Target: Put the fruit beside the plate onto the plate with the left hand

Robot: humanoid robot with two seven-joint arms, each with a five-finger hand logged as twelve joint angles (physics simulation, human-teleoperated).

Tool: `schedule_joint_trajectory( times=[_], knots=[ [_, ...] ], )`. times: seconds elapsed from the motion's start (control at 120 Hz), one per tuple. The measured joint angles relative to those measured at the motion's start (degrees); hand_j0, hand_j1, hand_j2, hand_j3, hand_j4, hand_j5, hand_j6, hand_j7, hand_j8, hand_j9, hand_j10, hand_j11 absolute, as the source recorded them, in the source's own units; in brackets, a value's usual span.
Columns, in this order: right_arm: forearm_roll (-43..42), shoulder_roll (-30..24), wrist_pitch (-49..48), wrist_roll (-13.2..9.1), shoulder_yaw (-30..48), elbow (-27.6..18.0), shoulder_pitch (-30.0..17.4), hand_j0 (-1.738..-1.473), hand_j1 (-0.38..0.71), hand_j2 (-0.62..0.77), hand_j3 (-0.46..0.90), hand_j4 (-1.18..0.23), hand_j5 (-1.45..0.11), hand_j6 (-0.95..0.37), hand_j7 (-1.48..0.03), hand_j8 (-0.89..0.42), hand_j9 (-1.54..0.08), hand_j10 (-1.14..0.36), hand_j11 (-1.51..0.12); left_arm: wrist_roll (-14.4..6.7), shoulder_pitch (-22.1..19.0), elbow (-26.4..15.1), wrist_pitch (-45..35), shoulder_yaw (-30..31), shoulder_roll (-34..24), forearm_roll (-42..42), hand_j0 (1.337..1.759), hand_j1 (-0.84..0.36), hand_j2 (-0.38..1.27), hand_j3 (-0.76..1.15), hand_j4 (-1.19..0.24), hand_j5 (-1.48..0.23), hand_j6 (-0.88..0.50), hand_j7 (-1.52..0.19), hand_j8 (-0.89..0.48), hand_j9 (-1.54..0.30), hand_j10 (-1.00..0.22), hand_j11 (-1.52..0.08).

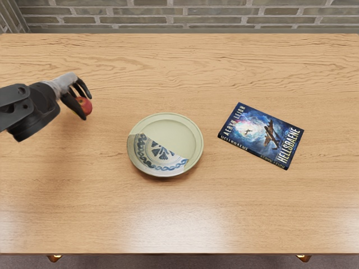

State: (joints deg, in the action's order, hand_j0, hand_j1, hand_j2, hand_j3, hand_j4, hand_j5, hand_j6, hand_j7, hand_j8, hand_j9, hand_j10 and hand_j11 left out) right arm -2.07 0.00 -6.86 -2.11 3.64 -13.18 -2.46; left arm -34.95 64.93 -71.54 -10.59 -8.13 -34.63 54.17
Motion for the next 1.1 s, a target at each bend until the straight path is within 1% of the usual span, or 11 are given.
schedule_joint_trajectory(
  times=[0.167,0.217,0.333,0.367,0.375,0.55,0.733,0.8,0.95,0.983,1.1],
  knots=[
    [-0.01,0.0,0.0,0.0,0.01,0.0,0.0,-1.658,-0.33,0.0,0.0,-0.01,-0.02,-0.01,-0.02,-0.01,-0.02,-0.01,-0.02,-0.04,-0.07,0.01,9.05,-6.96,-0.45,-8.33,1.655,-0.24,0.39,0.0,-0.73,-0.92,-0.52,-0.93,-0.52,-0.95,-0.72,-0.95],
    [-0.01,0.0,0.0,0.0,0.02,0.0,0.0,-1.658,-0.33,0.0,0.0,-0.01,-0.02,-0.01,-0.02,-0.01,-0.02,-0.01,-0.02,-0.04,-0.09,0.0,12.41,-9.24,0.07,-9.9,1.656,-0.27,0.46,0.0,-0.72,-0.93,-0.51,-0.93,-0.51,-0.95,-0.72,-0.95],
    [0.0,0.0,0.0,0.0,0.0,0.0,0.0,-1.658,-0.33,0.0,0.0,-0.02,-0.02,-0.01,-0.02,-0.01,-0.02,-0.01,-0.02,-0.04,0.89,-0.06,17.64,-13.28,0.41,-12.55,1.656,-0.29,0.48,0.0,-0.72,-0.94,-0.5,-0.93,-0.5,-0.94,-0.72,-0.95],
    [0.01,0.0,0.0,0.0,0.01,0.0,0.0,-1.658,-0.33,0.0,0.0,-0.01,-0.02,-0.01,-0.02,-0.01,-0.02,-0.01,-0.02,-0.05,1.48,-0.05,18.8,-13.96,2.2,-13.04,1.656,-0.3,0.42,0.0,-0.72,-0.94,-0.5,-0.93,-0.49,-0.94,-0.71,-0.95],
    [0.01,0.0,0.0,0.0,0.0,0.0,0.0,-1.658,-0.33,0.0,0.0,-0.02,-0.02,-0.01,-0.02,-0.01,-0.02,-0.01,-0.02,-0.04,1.54,-0.06,19.04,-14.1,2.6,-13.23,1.656,-0.3,0.46,0.0,-0.72,-0.94,-0.49,-0.93,-0.49,-0.94,-0.71,-0.95],
    [0.01,0.0,0.0,0.0,-0.02,0.0,0.0,-1.658,-0.33,0.0,0.0,-0.01,-0.02,-0.01,-0.02,-0.01,-0.02,-0.01,-0.02,-0.04,2.3,-0.33,22.7,-15.45,7.18,-14.73,1.657,-0.3,0.49,0.0,-0.71,-0.95,-0.48,-0.93,-0.5,-0.94,-0.71,-0.94],
    [-0.01,0.0,0.0,0.0,0.01,0.0,0.0,-1.658,-0.33,0.0,0.0,-0.01,-0.02,-0.01,-0.02,-0.01,-0.02,-0.01,-0.02,-0.05,0.93,-0.43,23.59,-15.49,11.32,-15.28,1.657,-0.35,0.54,0.0,-0.7,-0.96,-0.47,-0.93,-0.48,-0.93,-0.71,-0.93],
    [-0.01,0.0,0.0,0.0,0.01,0.0,0.0,-1.658,-0.33,0.0,0.0,-0.01,-0.02,-0.01,-0.02,-0.01,-0.02,-0.01,-0.02,-0.05,0.12,-0.42,23.6,-15.47,12.59,-16.08,1.657,-0.34,0.51,0.0,-0.71,-0.94,-0.49,-0.92,-0.5,-0.93,-0.71,-0.93],
    [-0.01,0.0,0.0,0.0,0.01,0.0,0.0,-1.658,-0.33,0.0,0.0,-0.01,-0.02,-0.01,-0.02,-0.01,-0.02,-0.01,-0.02,-0.07,-3.39,-0.43,23.71,-15.37,14.26,-16.94,1.658,-0.38,0.62,0.0,-0.7,-0.94,-0.5,-0.93,-0.48,-0.93,-0.71,-0.93],
    [0.0,0.0,0.0,0.0,0.0,0.0,0.0,-1.658,-0.33,0.0,0.0,-0.01,-0.02,-0.01,-0.02,-0.01,-0.02,-0.01,-0.02,-0.07,-3.5,-0.41,23.71,-15.29,14.82,-16.96,1.658,-0.35,0.56,0.0,-0.66,-0.89,-0.48,-0.88,-0.45,-0.87,-0.67,-0.87],
    [0.02,0.0,0.0,0.0,0.0,0.0,0.0,-1.658,-0.33,0.0,0.0,-0.01,-0.02,-0.01,-0.02,-0.01,-0.02,-0.01,-0.02,-0.06,-2.4,-0.4,23.64,-13.93,15.1,-17.01,1.658,-0.06,0.32,0.0,-0.39,-0.52,-0.29,-0.52,-0.27,-0.51,-0.4,-0.51]
  ],
)
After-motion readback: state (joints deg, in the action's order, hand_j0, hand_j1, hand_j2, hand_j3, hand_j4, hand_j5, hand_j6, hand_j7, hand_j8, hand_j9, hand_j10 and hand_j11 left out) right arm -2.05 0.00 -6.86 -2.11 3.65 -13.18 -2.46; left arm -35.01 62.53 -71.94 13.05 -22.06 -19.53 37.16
